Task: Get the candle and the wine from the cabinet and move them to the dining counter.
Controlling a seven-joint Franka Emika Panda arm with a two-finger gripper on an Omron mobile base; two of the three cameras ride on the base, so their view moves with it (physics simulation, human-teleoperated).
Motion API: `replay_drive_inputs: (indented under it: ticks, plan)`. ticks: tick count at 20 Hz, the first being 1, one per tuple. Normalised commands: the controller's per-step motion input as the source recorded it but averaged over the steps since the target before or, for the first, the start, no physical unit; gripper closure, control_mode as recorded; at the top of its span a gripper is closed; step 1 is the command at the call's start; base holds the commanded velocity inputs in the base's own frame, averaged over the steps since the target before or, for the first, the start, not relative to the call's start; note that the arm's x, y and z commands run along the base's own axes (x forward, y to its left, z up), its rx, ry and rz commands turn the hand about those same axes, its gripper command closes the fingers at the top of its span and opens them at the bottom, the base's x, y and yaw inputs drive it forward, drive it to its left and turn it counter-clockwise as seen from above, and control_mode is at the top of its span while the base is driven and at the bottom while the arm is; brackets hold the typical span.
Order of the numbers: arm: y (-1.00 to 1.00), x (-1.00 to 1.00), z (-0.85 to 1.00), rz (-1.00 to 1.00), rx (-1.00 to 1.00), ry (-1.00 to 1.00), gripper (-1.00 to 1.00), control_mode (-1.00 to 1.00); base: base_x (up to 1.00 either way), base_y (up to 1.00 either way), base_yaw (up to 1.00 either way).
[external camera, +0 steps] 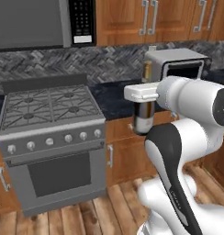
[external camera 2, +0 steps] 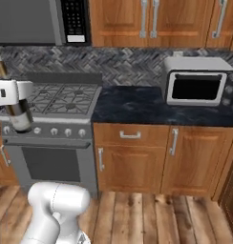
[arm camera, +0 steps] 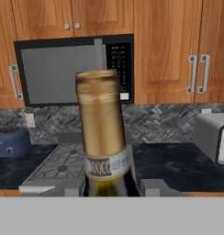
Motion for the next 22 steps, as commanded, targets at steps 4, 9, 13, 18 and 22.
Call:
replay_drive_inputs:
  ticks: [4, 9, 13, 18, 22]
  plan:
    - [0.00, 0.00, 0.00, 0.00, 0.00, 0.00, 1.00, 1.00, -0.42, 0.00, 0.50]
    - [0.00, 0.00, 0.00, 0.00, 0.00, 0.00, 1.00, 1.00, -0.34, 0.00, 0.50]
    - [0.00, 0.00, 0.00, 0.00, 0.00, 0.00, 1.00, 1.00, -0.30, 0.00, 0.50]
    - [0.00, 0.00, 0.00, 0.00, 0.00, 0.00, 1.00, 1.00, -0.27, 0.00, 0.51]
    - [0.00, 0.00, 0.00, 0.00, 0.00, 0.00, 1.00, 1.00, -0.19, 0.00, 0.51]
